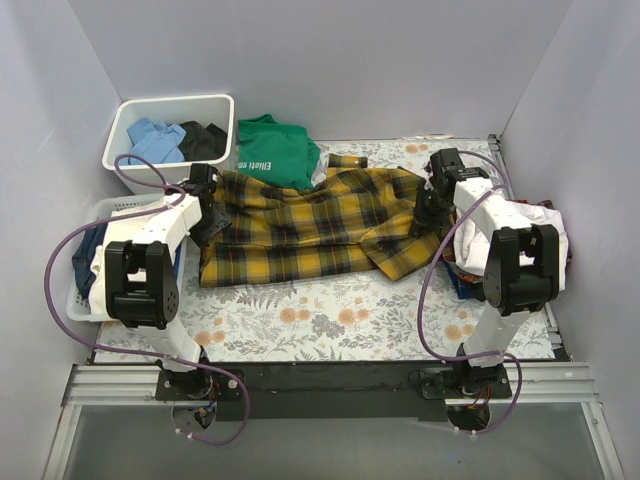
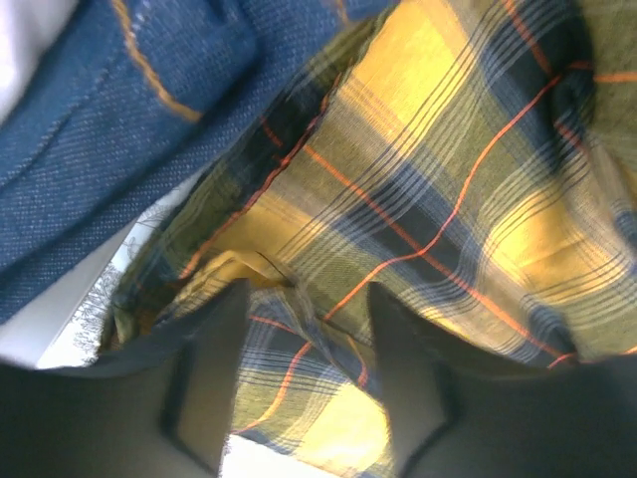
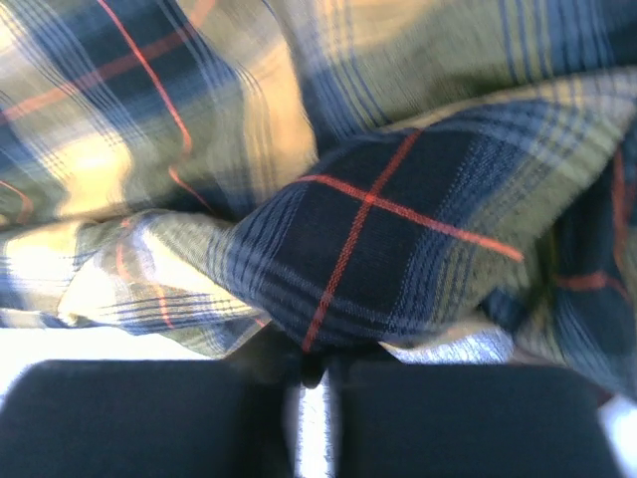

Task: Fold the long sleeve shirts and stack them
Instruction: Fold the shirt

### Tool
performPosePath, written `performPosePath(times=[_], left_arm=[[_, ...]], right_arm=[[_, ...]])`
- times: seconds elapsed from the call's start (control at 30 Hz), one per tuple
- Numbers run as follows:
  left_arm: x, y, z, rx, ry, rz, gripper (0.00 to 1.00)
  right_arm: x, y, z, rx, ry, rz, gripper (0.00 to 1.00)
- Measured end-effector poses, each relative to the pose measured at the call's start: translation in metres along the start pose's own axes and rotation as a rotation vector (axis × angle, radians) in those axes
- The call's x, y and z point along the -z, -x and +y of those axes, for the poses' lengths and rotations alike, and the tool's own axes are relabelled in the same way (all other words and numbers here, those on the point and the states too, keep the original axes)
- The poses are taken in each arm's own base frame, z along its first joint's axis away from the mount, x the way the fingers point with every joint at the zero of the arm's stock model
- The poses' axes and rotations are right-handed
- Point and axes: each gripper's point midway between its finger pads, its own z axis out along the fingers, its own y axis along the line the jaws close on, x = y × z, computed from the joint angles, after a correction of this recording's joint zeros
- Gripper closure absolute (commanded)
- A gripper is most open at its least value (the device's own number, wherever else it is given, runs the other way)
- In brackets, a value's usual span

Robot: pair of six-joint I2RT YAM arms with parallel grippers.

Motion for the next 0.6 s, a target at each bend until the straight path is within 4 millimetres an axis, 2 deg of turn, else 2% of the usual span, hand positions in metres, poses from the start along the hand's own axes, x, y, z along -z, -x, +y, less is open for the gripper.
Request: performPosePath(times=[0.07, 0.17, 0.3, 0.4, 0.47, 0.6], left_arm=[[0.001, 0.004, -0.002, 0.004, -0.001, -0.008, 0.38], [0.010, 0.019, -0.012, 0.008, -0.027, -0.042, 0.36], [0.023, 0.037, -0.027, 0.011, -0.080, -0.083, 0.35], [0.030, 0.040, -0.032, 0.003, -0.113, -0.089, 0.35], [0.035, 0.039, -0.036, -0.009, -0.140, -0.085, 0.35], [0.048, 0.024, -0.045, -0.057, -0.217, -0.079, 0.35]], right_arm=[[-0.002, 0.009, 0.005, 0.010, 0.022, -0.020, 0.49], [0.004, 0.026, 0.014, 0.032, 0.053, -0.071, 0.41], [0.025, 0.052, 0.025, 0.061, 0.085, -0.185, 0.39], [0.044, 0.059, 0.028, 0.077, 0.090, -0.251, 0.39], [0.056, 0.059, 0.028, 0.088, 0.090, -0.294, 0.39], [0.070, 0.037, 0.018, 0.095, 0.071, -0.312, 0.40]])
